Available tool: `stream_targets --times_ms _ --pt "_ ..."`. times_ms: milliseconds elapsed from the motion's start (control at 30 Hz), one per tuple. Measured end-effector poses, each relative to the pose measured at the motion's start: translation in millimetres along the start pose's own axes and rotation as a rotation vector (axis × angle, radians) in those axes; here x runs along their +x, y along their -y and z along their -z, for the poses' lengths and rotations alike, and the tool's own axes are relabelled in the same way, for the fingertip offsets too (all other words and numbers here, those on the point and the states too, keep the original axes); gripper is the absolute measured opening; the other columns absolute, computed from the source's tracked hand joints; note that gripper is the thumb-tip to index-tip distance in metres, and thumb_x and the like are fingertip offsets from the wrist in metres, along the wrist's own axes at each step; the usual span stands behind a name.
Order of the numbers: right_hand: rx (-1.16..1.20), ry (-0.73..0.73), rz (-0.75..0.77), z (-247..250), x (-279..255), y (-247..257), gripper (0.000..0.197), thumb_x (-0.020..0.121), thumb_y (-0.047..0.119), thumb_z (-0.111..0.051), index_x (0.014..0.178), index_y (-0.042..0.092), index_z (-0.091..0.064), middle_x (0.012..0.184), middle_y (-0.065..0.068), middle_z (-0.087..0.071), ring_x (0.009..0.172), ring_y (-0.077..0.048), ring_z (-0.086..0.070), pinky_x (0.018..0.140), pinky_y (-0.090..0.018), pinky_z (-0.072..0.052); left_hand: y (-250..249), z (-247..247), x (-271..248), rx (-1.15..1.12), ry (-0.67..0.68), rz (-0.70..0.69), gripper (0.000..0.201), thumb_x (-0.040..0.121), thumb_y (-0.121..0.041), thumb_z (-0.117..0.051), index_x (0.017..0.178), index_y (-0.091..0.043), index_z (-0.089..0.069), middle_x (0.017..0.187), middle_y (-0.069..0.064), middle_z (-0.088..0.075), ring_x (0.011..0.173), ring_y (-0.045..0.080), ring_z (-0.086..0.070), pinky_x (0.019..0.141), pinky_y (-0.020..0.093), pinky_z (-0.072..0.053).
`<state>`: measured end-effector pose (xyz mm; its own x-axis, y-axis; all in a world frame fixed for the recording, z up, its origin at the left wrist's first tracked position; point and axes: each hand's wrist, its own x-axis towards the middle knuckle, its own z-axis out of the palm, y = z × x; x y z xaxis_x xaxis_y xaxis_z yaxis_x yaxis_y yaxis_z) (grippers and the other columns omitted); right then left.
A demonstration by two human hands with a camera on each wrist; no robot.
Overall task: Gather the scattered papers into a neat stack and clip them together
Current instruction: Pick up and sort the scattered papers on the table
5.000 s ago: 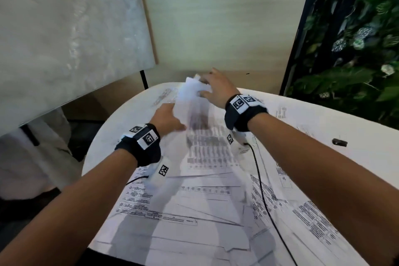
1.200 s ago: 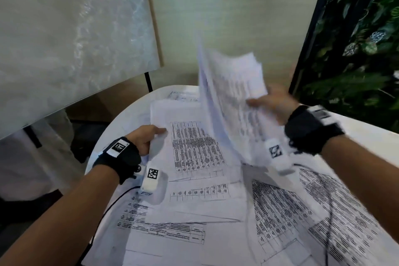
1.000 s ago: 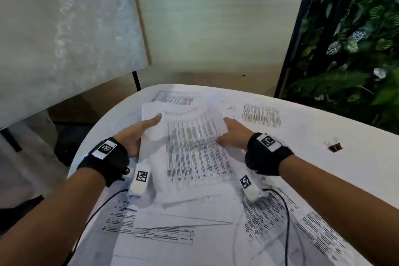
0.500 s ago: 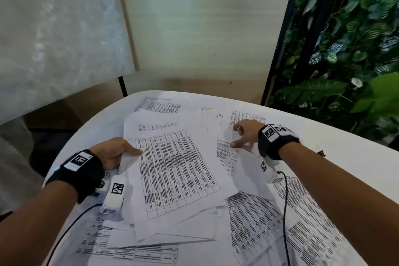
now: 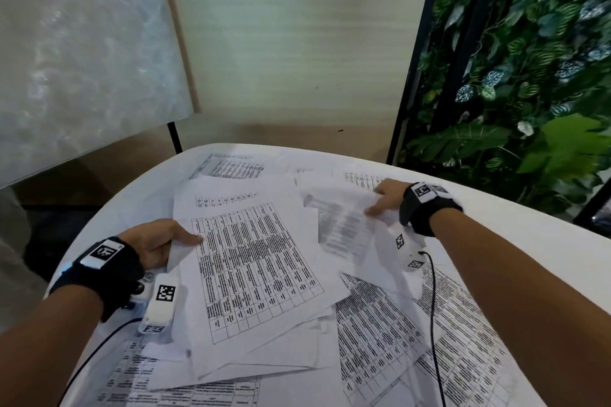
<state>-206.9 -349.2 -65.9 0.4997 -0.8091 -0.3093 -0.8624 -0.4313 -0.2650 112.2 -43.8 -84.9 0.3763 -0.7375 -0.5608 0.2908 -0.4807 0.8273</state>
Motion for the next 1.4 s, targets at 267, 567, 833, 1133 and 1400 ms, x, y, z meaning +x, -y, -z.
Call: stream_targets --times_ms 267,567,833,1133,1400 --pt "-0.041 -0.125 -0.35 13.4 -3.0 -58.7 0.039 0.07 0.033 -0.08 0.095 0.006 -0.067 0.091 -0.012 -0.068 0.084 -0.029 -0.066 0.074 -0.031 -0.054 0.7 0.5 2.3 0.006 0.004 0.002 0.036 0.092 0.013 -0.044 0.123 0.005 -0.059 0.109 0.026 -0.072 0.078 0.038 -0.074 0.062 0.044 -0.062" --pt "-0.029 -0.073 -0.39 1.3 34.4 -82.1 0.052 0.051 0.053 -0.081 0.091 0.019 -0.073 0.075 0.001 -0.062 0.064 -0.017 -0.06 0.05 -0.021 -0.044 1.6 0.9 1.7 0.026 -0.022 -0.002 0.05 0.079 0.008 -0.055 0.128 0.004 -0.058 0.126 0.027 -0.064 0.088 0.038 -0.073 0.076 0.049 -0.059" --pt "-0.022 -0.132 -0.373 6.2 -4.6 -61.5 0.035 0.066 0.041 -0.081 0.078 0.013 -0.064 0.086 -0.007 -0.062 0.081 -0.028 -0.059 0.07 -0.03 -0.047 0.5 -1.0 -0.7 0.056 -0.048 -0.013 0.058 0.075 0.007 -0.057 0.132 0.003 -0.056 0.131 0.026 -0.062 0.109 0.042 -0.062 0.082 0.051 -0.055" --pt "0.117 -0.214 -0.21 19.9 -4.0 -51.9 0.031 0.076 0.021 -0.079 0.09 0.004 -0.057 0.098 -0.015 -0.061 0.095 -0.031 -0.063 0.076 -0.032 -0.048 0.8 2.0 4.0 0.055 -0.048 0.008 0.057 0.075 0.008 -0.057 0.132 0.002 -0.056 0.132 0.024 -0.061 0.123 0.042 -0.057 0.082 0.049 -0.057" --pt "0.44 -0.536 0.221 125.8 -72.7 -9.3 0.034 0.089 0.015 -0.068 0.12 -0.001 -0.064 0.114 -0.014 -0.065 0.089 -0.02 -0.066 0.084 -0.027 -0.048 0.5 2.4 4.3 0.039 -0.033 0.027 0.03 0.091 0.011 -0.049 0.116 0.003 -0.063 0.105 0.017 -0.074 0.079 0.028 -0.075 0.059 0.034 -0.061"
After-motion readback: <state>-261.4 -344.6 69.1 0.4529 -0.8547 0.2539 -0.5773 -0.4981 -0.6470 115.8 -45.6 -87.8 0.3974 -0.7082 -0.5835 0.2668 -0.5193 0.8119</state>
